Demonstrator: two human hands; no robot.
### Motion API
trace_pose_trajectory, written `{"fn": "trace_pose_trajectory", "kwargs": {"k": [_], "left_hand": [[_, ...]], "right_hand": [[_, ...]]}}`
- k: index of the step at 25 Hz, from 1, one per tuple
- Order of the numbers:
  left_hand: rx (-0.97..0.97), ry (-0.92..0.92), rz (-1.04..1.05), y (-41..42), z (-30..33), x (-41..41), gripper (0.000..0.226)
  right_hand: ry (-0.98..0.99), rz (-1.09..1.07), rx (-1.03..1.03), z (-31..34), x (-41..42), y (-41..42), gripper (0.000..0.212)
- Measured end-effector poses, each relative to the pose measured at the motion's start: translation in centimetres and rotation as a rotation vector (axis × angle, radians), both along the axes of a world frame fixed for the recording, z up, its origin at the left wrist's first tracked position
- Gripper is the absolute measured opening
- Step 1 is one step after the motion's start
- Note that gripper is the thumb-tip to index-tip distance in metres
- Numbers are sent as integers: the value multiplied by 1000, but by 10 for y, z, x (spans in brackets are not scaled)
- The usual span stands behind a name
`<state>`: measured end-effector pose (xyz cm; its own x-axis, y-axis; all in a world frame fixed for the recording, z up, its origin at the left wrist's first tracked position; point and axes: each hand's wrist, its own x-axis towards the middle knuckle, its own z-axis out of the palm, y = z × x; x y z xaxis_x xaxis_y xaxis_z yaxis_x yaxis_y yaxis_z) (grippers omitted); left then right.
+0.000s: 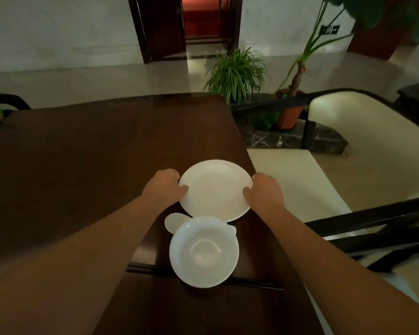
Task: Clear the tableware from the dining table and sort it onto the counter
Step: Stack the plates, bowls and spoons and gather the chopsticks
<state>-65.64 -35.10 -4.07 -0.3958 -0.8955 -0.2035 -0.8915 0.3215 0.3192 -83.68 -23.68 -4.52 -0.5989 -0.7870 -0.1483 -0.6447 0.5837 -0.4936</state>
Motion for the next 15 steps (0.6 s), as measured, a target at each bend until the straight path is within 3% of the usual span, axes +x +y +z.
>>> {"fn": "trace_pose_trajectory", "kwargs": {"k": [3, 5, 8, 11, 15], "left_hand": [[162, 350, 235, -2, -7, -3, 8], [217, 515, 348, -1, -4, -5, 9], [224, 666, 415, -2, 22, 1, 19], [280, 816, 419, 4, 68, 34, 20], [271, 810, 359, 41, 111, 119, 15]], "right_hand": [[-172, -121, -115, -7, -5, -2, 24], [-208, -156, -195, -2, -4, -4, 23], [-246, -182, -284, 25, -1, -13, 26], [-466, -117, -415, 65, 15, -16, 30], [-689, 29, -495, 97, 66, 14, 27]]}}
